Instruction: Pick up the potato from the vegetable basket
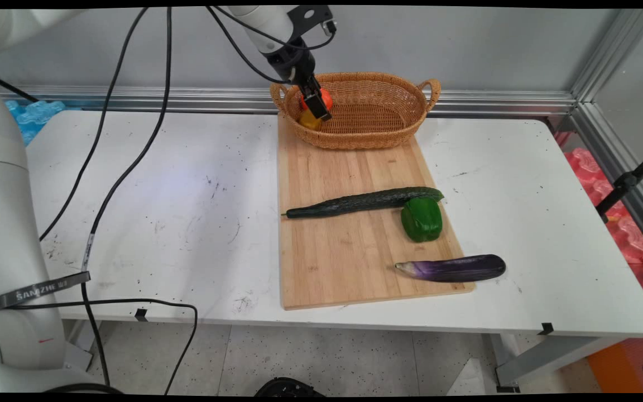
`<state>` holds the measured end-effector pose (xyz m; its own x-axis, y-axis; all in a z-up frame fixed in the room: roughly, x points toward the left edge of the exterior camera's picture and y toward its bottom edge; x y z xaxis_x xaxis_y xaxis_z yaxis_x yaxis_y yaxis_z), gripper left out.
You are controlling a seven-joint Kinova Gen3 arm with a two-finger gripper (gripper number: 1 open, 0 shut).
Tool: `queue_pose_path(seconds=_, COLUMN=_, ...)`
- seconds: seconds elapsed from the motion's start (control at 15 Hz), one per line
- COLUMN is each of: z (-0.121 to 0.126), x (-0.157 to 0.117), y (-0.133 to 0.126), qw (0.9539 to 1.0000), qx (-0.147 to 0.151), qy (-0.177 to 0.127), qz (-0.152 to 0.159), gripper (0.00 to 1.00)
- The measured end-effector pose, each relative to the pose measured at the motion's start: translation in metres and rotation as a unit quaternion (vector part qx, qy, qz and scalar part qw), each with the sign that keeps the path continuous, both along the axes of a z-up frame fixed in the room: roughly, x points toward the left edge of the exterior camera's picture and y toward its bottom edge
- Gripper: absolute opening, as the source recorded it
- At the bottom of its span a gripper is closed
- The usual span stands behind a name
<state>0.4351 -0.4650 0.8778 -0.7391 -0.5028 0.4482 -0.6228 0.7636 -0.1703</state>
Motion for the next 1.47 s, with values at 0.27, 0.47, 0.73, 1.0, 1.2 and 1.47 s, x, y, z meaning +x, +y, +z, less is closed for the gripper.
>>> queue_pose_path(seconds=0.27, z=-0.018, x=0.012, y=-0.013, qw=0.9997, qx=0.004, qy=0.006, qz=0.024, gripper=1.00)
queue_pose_path(seconds=0.47, z=-0.033, x=0.017, y=-0.021, qw=0.9988, qx=0.007, qy=0.015, qz=0.045, gripper=1.00)
queue_pose_path(seconds=0.73, z=-0.049, x=0.023, y=-0.028, qw=0.9965, qx=0.009, qy=0.027, qz=0.079, gripper=1.00)
queue_pose_path(seconds=1.0, z=-0.061, x=0.026, y=-0.031, qw=0.9939, qx=0.012, qy=0.036, qz=0.104, gripper=1.00)
queue_pose_path(seconds=1.2, z=-0.067, x=0.026, y=-0.032, qw=0.9923, qx=0.014, qy=0.042, qz=0.116, gripper=1.00)
queue_pose_path(seconds=1.47, z=-0.076, x=0.025, y=-0.032, qw=0.9902, qx=0.019, qy=0.048, qz=0.130, gripper=1.00)
